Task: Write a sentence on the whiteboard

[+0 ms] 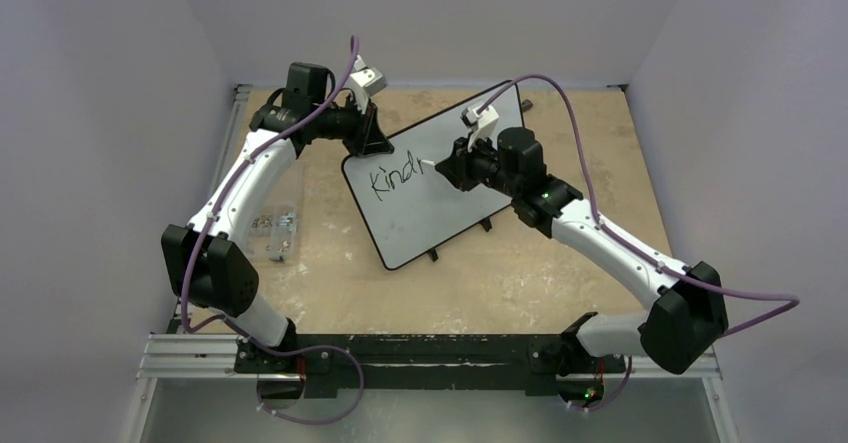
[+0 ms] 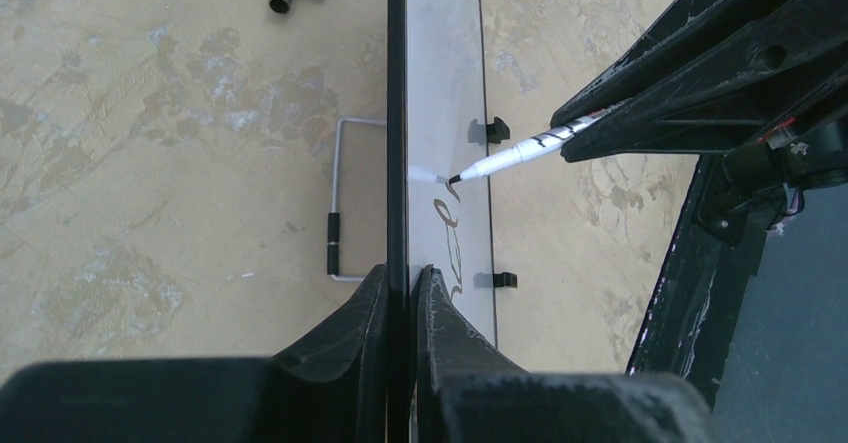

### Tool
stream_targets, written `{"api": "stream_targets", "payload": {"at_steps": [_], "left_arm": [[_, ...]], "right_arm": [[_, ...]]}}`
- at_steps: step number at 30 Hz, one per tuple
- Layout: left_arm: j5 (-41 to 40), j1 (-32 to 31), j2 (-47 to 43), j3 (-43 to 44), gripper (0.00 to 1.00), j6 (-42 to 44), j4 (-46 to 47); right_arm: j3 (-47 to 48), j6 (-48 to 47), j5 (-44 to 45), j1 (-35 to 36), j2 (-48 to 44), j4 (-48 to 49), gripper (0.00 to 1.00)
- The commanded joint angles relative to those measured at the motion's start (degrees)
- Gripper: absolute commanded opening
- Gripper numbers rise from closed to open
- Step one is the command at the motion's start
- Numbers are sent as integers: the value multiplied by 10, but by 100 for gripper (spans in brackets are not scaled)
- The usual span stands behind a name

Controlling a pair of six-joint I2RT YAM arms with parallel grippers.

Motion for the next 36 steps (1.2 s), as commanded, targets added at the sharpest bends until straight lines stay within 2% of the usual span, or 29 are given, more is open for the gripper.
{"api": "stream_targets", "payload": {"at_steps": [1,11,36], "left_arm": [[-31,-15,10,2,0,75,-18],[-33,-17,10,3,0,74,-18],[-41,-18,12,4,0,74,-20]], "right_arm": [[47,-5,29,-3,10,5,0],[50,-2,74,-3,13,-4,0],[-23,21,63,-3,-51,-25,0]]}}
